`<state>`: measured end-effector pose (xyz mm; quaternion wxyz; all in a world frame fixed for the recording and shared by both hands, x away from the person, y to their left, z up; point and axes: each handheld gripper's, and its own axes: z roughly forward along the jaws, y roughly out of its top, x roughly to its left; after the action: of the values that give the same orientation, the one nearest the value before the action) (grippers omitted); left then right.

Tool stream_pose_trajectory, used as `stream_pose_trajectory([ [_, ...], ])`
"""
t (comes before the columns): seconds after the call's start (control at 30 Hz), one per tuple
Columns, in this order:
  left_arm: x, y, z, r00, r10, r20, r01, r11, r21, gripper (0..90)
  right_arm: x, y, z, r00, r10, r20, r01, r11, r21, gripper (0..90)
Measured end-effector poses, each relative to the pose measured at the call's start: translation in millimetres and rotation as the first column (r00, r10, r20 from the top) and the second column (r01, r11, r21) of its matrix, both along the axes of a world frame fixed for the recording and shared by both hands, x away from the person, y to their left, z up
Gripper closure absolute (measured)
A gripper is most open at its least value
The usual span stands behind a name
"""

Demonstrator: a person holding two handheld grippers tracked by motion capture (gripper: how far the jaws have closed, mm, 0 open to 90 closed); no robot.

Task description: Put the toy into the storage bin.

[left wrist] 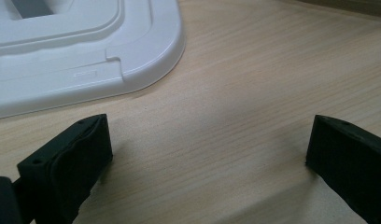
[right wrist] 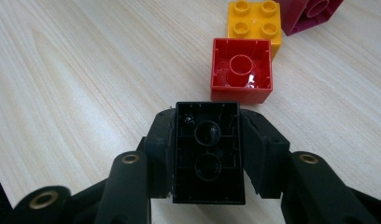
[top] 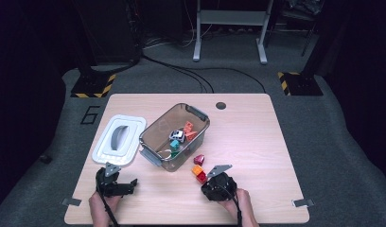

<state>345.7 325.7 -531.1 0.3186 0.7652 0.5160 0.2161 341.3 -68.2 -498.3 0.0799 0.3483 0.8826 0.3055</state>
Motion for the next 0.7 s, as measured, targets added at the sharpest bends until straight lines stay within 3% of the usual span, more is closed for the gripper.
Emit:
stream_pose_trajectory([
  [0.4,0.1,-0.2,-0.4,1.0000,0.002,0.005,-0.002,1.0000,-0.002,0.1,6.1,-21.7,17.2,0.9980,-0.053,0.036,0.051,0.997,0.054,58.8],
  [0.7,0.0,0.0,0.0,1.0000,0.000,0.001,0.000,1.0000,0.000,0.1,31.8,-40.2,43.2,0.9906,-0.104,0.090,0.098,0.993,0.061,58.8],
])
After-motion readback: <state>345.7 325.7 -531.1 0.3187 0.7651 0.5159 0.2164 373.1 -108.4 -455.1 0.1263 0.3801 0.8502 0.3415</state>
